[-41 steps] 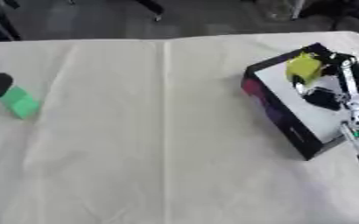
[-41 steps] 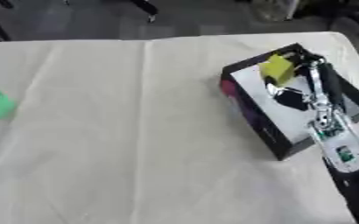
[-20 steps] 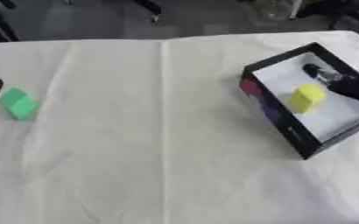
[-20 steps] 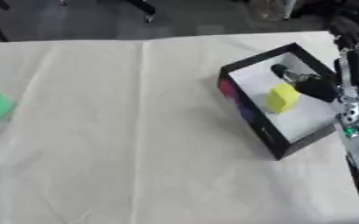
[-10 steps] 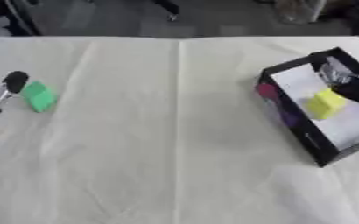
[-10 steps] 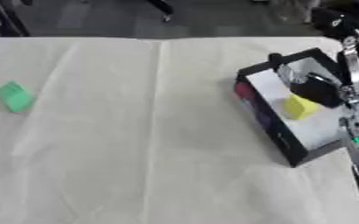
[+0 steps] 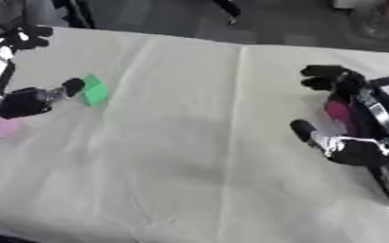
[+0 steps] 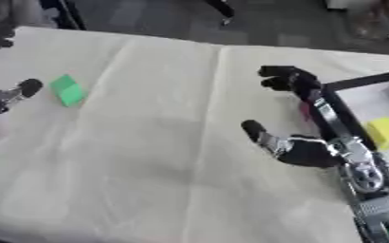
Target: Pick up the objects with one hand, pass them to the other hand, and then place them into the box on the other side of the table.
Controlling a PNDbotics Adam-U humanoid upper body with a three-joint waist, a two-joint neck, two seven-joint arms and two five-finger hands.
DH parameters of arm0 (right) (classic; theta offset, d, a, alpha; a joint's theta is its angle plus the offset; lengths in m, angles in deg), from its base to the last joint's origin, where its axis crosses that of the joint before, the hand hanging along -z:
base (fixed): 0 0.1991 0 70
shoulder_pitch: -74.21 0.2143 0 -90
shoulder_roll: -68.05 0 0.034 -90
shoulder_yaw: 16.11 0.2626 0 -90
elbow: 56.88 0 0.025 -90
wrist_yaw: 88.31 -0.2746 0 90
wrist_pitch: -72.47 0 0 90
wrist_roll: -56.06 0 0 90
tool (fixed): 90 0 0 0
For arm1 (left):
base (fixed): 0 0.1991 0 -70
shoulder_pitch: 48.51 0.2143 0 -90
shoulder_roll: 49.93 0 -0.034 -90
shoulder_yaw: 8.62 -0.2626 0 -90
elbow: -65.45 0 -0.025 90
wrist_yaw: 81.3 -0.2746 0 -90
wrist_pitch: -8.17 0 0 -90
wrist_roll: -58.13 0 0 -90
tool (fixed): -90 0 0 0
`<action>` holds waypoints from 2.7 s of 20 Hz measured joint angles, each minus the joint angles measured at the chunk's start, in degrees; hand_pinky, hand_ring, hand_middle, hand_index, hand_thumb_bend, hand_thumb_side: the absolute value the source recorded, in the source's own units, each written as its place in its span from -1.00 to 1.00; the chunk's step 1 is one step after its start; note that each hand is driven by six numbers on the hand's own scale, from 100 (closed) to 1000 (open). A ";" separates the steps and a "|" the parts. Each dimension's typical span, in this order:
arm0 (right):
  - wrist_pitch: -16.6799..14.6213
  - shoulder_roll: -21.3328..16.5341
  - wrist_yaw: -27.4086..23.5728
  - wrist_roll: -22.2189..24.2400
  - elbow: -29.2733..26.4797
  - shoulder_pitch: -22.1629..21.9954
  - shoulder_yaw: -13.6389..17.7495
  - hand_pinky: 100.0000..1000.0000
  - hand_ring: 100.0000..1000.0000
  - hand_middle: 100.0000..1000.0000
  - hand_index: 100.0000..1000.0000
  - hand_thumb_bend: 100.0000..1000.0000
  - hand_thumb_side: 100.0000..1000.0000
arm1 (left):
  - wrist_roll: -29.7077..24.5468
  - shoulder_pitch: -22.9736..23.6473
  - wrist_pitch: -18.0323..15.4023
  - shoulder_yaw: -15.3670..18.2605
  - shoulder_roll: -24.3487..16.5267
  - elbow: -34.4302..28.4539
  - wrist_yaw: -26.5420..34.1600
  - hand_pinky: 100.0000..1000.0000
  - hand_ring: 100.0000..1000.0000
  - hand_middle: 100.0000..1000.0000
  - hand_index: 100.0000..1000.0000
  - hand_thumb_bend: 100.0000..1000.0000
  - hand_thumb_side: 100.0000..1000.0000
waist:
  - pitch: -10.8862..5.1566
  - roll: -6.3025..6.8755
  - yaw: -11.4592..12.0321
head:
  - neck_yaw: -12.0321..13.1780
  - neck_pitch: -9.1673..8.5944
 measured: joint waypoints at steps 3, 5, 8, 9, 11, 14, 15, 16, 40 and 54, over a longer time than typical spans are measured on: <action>-0.53 0.00 0.00 1.40 0.75 0.35 -1.20 0.61 0.54 0.55 0.72 -0.36 -0.21 | -2.32 -0.01 -0.83 -0.65 -4.78 2.56 -0.46 0.71 0.48 0.49 0.72 0.26 -0.04 | 0.00 0.20 -0.01 | 0.82 0.00; -0.59 0.00 0.00 1.64 1.09 0.35 -1.50 0.61 0.54 0.55 0.72 -0.37 -0.21 | -4.24 -0.19 -1.39 -1.11 -7.93 4.62 -1.02 0.73 0.49 0.50 0.75 0.26 -0.09 | 0.00 0.22 -0.01 | 1.04 0.00; -0.60 0.00 0.00 1.75 1.42 0.34 -1.54 0.61 0.53 0.55 0.72 -0.39 -0.20 | -7.54 -1.26 -1.90 -1.76 -12.14 8.03 -3.18 0.74 0.50 0.51 0.78 0.29 -0.13 | 0.00 0.29 -0.06 | 1.05 0.00; -0.56 0.00 0.00 1.79 1.45 0.34 -1.58 0.61 0.53 0.54 0.72 -0.39 -0.21 | -8.54 -1.81 -1.86 -1.97 -13.35 9.25 -4.45 0.74 0.51 0.51 0.79 0.30 -0.15 | 0.00 0.37 -0.08 | 1.05 0.00; -0.49 0.00 0.00 1.85 1.66 0.32 -1.73 0.60 0.53 0.54 0.72 -0.39 -0.21 | -10.24 -3.04 -1.71 -2.34 -15.43 11.67 -7.22 0.75 0.52 0.51 0.80 0.31 -0.18 | 0.00 0.51 -0.22 | 1.08 0.00; -0.48 0.00 -0.01 1.87 1.78 0.28 -1.82 0.60 0.52 0.54 0.72 -0.40 -0.21 | -12.77 -4.66 -1.72 -2.97 -17.75 16.02 -10.55 0.76 0.53 0.52 0.82 0.32 -0.23 | 0.00 0.53 -0.44 | 1.06 0.00; -0.47 0.00 -0.02 1.87 1.78 0.28 -1.83 0.60 0.52 0.54 0.72 -0.41 -0.21 | -13.69 -5.15 -1.79 -3.04 -18.32 17.53 -11.55 0.77 0.53 0.52 0.82 0.31 -0.23 | 0.00 0.53 -0.46 | 1.06 0.00; -0.46 0.00 -0.04 1.89 1.79 0.28 -1.84 0.60 0.52 0.54 0.72 -0.41 -0.21 | -14.70 -5.75 -1.86 -3.09 -18.76 19.07 -12.53 0.76 0.52 0.51 0.81 0.30 -0.27 | 0.00 0.53 -0.51 | 1.06 0.00; -0.25 0.00 -0.46 2.12 2.12 0.28 -2.17 0.60 0.52 0.54 0.72 -0.43 -0.23 | -26.96 -12.17 -2.02 -3.32 -18.83 41.01 -19.48 0.69 0.34 0.32 0.64 0.26 -0.34 | 0.00 0.91 -1.23 | 0.60 0.00; -0.18 0.00 -0.46 2.20 2.12 0.31 -2.18 0.60 0.52 0.54 0.73 -0.44 -0.23 | -28.45 -12.95 -2.72 -3.71 -16.20 43.66 -15.25 0.66 0.30 0.28 0.61 0.28 -0.23 | 0.00 0.91 -1.43 | 0.05 0.00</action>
